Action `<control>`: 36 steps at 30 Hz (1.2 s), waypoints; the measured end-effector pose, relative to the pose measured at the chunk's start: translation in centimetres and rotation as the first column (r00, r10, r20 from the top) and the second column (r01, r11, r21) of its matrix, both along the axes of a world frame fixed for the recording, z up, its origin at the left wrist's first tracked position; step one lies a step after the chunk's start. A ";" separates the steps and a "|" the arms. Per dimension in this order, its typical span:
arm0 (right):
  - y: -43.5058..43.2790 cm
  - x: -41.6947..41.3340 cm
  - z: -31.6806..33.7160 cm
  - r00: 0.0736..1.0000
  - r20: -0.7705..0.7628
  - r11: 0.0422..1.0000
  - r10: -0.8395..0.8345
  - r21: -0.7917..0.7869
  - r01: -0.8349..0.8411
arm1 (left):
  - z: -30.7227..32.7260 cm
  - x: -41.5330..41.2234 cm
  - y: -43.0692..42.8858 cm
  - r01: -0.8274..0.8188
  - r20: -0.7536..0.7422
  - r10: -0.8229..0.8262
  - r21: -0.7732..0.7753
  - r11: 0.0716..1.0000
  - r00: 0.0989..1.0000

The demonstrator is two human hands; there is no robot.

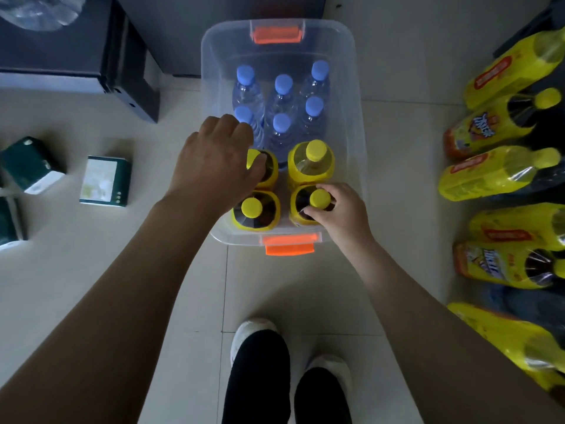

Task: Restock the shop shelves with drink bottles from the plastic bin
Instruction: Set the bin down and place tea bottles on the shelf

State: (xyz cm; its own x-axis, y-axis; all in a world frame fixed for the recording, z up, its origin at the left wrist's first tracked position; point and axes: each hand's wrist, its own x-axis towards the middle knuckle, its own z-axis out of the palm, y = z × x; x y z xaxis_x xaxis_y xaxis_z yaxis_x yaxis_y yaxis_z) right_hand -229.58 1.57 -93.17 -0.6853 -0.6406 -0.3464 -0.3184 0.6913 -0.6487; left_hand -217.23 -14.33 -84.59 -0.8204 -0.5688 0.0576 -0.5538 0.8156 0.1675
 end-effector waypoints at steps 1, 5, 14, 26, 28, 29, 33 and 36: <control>0.0 0.0 0.1 1.000 -0.009 1.000 0.012 -0.008 -0.012 | -0.3 -0.1 -0.2 0.003 -0.006 -0.003 0.009 1.000 1.000; 0.1 0.2 0.0 0.998 -0.054 1.000 0.015 -0.023 -0.016 | -0.7 -0.5 -0.6 0.037 -0.028 -0.037 0.016 0.999 0.999; 0.6 0.5 1.3 1.000 -0.010 0.999 -0.002 -0.051 0.002 | 1.6 -2.5 -2.3 -0.015 0.017 0.015 0.014 1.000 1.000; 2.1 -1.5 10.7 0.991 0.027 0.973 -0.134 -0.184 0.137 | 12.4 -5.4 -1.8 0.061 -0.061 -0.064 -0.045 0.997 0.996; 2.9 -2.0 14.1 0.983 0.037 0.961 -0.181 -0.205 0.184 | 16.2 -6.0 -1.5 0.069 -0.079 -0.074 -0.062 0.996 0.994; 3.3 -2.2 16.1 0.977 0.053 0.954 -0.206 -0.213 0.212 | 18.4 -6.3 -1.3 0.081 -0.092 -0.087 -0.071 0.994 0.992; 5.0 -3.0 26.5 0.953 0.112 0.910 -0.280 -0.285 0.301 | 28.6 -7.7 0.3 0.119 -0.104 -0.126 -0.071 0.990 0.987; 6.7 -3.6 35.8 0.947 0.083 0.883 -0.309 -0.344 0.318 | 37.7 -9.2 2.1 0.138 -0.134 -0.148 -0.079 0.987 0.980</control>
